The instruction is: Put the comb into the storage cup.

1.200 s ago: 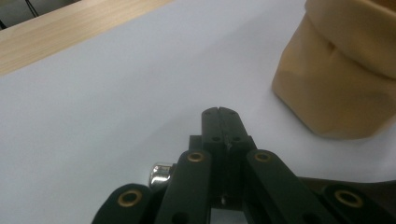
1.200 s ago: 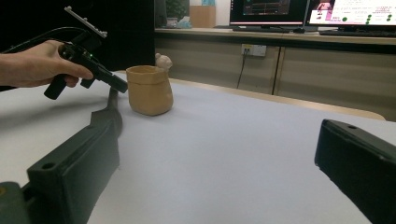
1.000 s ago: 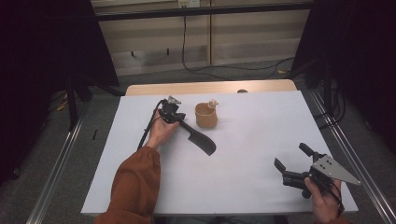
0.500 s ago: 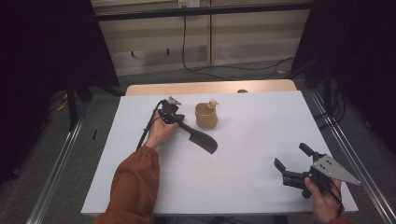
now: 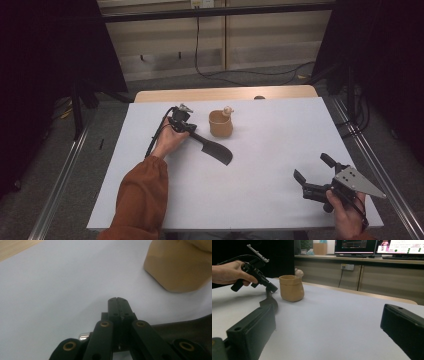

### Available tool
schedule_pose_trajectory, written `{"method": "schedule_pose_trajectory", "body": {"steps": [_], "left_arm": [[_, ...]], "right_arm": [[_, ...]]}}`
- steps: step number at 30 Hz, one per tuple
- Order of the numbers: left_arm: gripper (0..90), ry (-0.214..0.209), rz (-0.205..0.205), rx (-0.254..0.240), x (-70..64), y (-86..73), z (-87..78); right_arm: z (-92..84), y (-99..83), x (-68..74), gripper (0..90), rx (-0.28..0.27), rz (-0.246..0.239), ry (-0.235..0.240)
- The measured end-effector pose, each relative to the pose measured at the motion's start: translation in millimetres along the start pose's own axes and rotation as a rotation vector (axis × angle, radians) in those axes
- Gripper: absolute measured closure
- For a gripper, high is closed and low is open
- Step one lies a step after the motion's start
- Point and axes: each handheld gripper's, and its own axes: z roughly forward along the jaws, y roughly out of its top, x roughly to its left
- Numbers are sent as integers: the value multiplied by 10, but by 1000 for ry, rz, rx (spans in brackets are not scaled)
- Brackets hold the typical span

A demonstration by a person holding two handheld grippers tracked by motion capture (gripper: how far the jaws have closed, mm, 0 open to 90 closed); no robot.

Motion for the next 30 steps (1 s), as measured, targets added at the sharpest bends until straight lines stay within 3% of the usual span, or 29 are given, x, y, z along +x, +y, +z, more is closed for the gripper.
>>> {"method": "schedule_pose_trajectory", "body": {"steps": [3, 8, 17, 30], "left_arm": [[900, -5, -19, -11, 10, -12, 1], [900, 33, -7, -10, 50, -21, -12], [900, 43, -22, -40, 118, -34, -32], [900, 51, -8, -19, 109, -60, -17]], "right_arm": [[0, 0, 0, 0, 0, -1, 0], [0, 0, 0, 0, 0, -1, 0], [-4, 3, 3, 0, -4, -6, 0], [-4, 2, 4, 0, -4, -8, 2]]}}
